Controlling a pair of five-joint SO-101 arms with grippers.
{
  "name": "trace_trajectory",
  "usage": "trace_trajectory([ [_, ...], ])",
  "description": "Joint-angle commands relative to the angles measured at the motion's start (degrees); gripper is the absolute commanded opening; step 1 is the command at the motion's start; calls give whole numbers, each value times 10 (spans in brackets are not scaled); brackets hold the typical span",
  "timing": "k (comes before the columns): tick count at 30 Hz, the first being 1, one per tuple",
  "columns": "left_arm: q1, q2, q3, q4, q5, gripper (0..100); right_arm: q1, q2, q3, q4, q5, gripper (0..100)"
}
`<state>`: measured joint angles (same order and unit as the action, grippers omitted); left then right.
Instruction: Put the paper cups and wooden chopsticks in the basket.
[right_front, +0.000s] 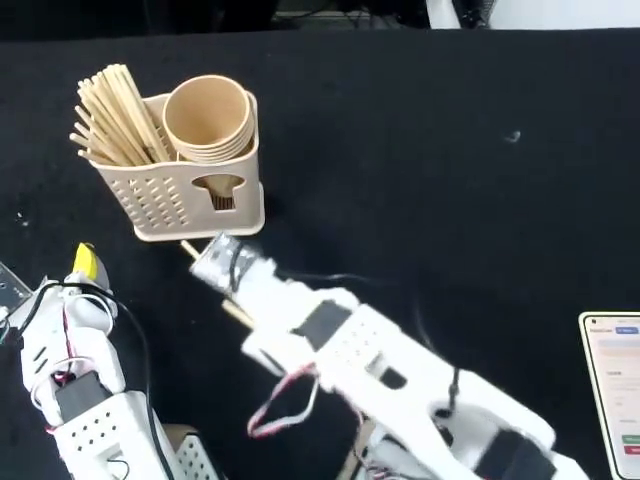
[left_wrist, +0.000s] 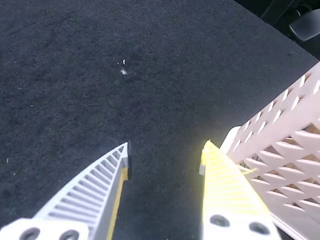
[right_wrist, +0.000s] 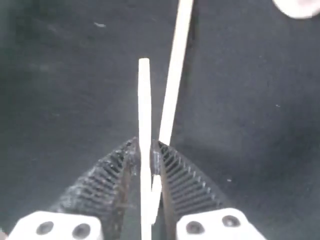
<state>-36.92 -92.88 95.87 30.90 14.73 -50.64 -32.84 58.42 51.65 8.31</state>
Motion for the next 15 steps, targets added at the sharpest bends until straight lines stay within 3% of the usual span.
trace_trajectory([
  [1,6,-7,-13,-1,-6,234,-65,-65,-20,51,24,11],
  [5,5,-7,-13,-1,-6,234,-64,-80,-23,59,33,11],
  [10,6,-7,-13,-1,-6,234,3,-33,-22,-71,51,11],
  [15,6,-7,-12,-1,-6,234,4,90,-69,-179,52,15],
])
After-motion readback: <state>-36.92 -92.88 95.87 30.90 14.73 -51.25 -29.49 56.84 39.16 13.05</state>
